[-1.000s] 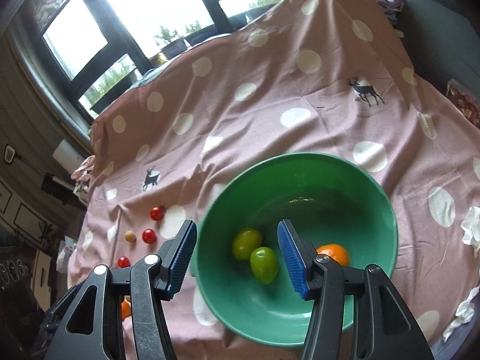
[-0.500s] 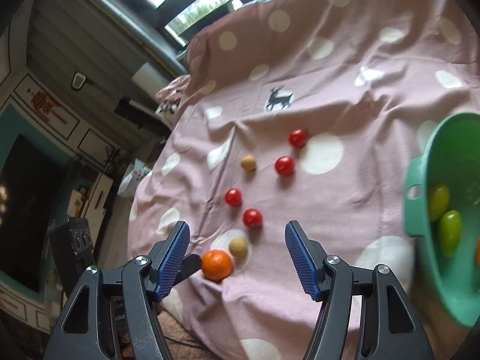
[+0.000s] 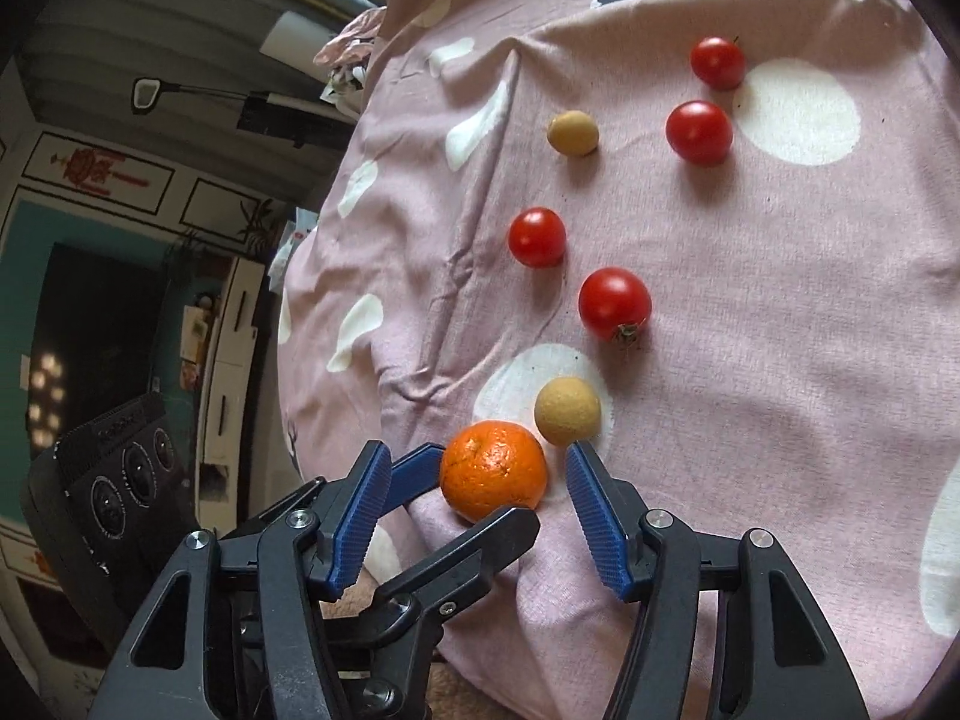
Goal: Organize fruits
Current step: 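Close the right gripper around the second mandarin, then carry the mandarin in the right gripper into the green bowl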
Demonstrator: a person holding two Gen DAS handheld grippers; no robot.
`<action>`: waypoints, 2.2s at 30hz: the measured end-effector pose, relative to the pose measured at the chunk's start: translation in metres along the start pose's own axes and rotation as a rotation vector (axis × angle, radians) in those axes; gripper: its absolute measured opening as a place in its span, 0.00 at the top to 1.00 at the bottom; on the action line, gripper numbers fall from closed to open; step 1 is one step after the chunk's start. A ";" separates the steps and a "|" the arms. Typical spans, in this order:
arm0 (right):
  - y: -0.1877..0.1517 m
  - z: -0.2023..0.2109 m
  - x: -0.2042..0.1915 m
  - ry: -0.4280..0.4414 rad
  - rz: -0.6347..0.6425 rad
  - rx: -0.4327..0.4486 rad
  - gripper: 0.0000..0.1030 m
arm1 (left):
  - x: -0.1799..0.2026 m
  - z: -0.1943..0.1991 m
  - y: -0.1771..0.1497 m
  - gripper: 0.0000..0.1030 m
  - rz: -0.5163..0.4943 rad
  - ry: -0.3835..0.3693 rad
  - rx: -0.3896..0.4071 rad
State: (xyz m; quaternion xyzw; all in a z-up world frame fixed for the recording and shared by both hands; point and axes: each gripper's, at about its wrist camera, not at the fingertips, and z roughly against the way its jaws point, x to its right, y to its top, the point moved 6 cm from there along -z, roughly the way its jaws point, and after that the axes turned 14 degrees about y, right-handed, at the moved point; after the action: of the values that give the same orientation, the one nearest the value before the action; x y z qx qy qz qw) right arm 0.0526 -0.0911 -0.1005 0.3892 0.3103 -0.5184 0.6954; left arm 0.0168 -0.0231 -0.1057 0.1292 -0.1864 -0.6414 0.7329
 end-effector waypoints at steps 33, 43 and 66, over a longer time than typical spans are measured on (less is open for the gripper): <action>0.009 0.079 0.039 -0.333 0.063 0.151 0.49 | 0.101 -0.018 0.018 0.58 -0.092 -0.231 0.105; 0.007 0.066 0.052 -0.372 0.050 0.111 0.51 | 0.098 -0.032 0.013 0.58 -0.068 -0.240 0.065; 0.002 0.143 -0.008 -0.286 0.210 0.312 0.51 | 0.144 0.060 0.034 0.59 -0.189 -0.187 0.321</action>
State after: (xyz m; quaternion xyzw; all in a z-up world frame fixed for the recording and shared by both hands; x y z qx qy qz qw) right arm 0.0561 -0.2106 -0.0212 0.4449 0.0826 -0.5348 0.7136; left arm 0.0369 -0.1575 -0.0218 0.2011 -0.3407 -0.6785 0.6190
